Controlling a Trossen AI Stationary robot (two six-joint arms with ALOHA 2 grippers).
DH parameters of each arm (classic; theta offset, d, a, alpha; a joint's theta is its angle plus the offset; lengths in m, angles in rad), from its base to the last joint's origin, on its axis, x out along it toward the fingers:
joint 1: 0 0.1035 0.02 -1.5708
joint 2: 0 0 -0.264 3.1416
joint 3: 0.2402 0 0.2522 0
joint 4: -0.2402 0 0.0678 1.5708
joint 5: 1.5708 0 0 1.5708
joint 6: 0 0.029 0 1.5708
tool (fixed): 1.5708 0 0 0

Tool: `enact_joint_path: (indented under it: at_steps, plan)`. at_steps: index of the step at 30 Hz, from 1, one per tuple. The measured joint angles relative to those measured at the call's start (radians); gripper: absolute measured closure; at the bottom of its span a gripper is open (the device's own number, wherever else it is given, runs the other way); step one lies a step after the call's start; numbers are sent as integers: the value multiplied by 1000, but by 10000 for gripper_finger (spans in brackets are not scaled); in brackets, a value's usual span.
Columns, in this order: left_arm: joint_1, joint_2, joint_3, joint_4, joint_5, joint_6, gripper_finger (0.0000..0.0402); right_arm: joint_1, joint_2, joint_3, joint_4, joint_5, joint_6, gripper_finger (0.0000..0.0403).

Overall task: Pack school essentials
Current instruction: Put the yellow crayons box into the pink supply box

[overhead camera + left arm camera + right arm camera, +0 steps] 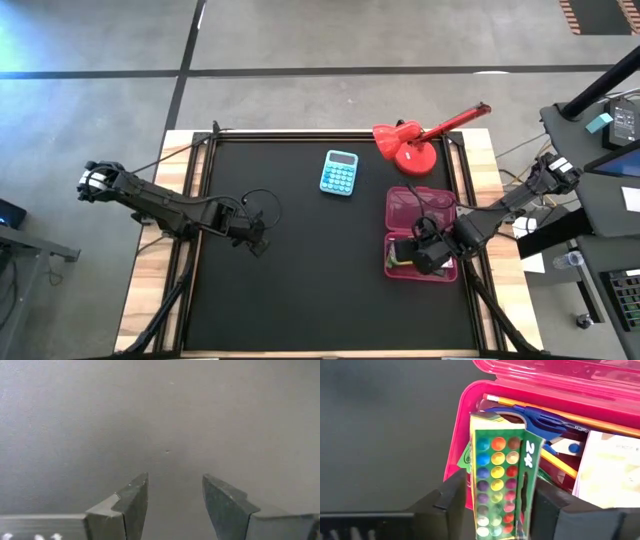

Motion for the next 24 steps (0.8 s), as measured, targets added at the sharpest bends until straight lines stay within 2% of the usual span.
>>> enact_joint_path:
  at_steps: [7,16,24]
  plan:
    - [0,0,0,0,0,1,233,0,0,0,-26,-7,3,199]
    - [0,0,0,-1,0,8,233,0,24,-3,-101,-42,27,202]
    - [0,0,0,-1,0,7,233,0,88,-3,-99,-87,19,202]
